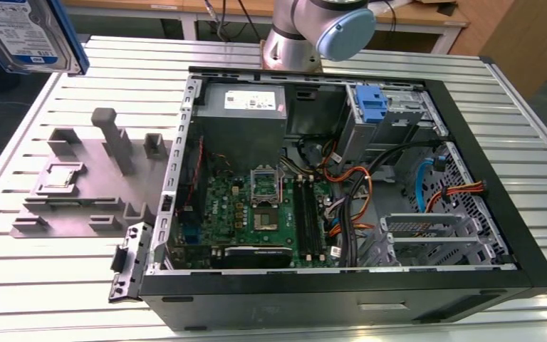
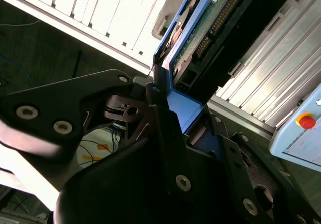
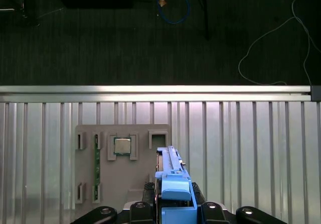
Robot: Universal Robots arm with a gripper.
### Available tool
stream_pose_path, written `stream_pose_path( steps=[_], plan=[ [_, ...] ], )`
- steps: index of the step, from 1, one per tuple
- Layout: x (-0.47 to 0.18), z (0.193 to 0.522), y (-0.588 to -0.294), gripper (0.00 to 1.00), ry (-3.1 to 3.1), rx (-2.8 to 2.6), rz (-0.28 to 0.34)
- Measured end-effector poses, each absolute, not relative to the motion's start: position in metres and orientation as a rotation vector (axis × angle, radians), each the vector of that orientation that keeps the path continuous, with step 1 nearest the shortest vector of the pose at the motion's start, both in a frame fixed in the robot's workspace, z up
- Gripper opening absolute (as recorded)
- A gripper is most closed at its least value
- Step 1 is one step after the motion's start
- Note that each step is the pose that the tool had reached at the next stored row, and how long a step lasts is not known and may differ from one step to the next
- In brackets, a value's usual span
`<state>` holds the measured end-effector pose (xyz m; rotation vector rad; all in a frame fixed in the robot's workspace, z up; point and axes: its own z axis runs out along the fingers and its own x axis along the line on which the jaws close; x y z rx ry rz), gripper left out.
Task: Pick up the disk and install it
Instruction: 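Pick up the disk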
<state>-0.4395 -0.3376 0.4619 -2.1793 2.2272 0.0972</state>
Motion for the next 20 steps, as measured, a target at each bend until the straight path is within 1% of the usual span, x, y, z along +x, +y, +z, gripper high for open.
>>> stream_pose_path(
  steps=[20],
  plan=[
    [-0.4377, 0.4669, -0.3376, 0.37, 2.227, -2.18, 0.097]
  ],
)
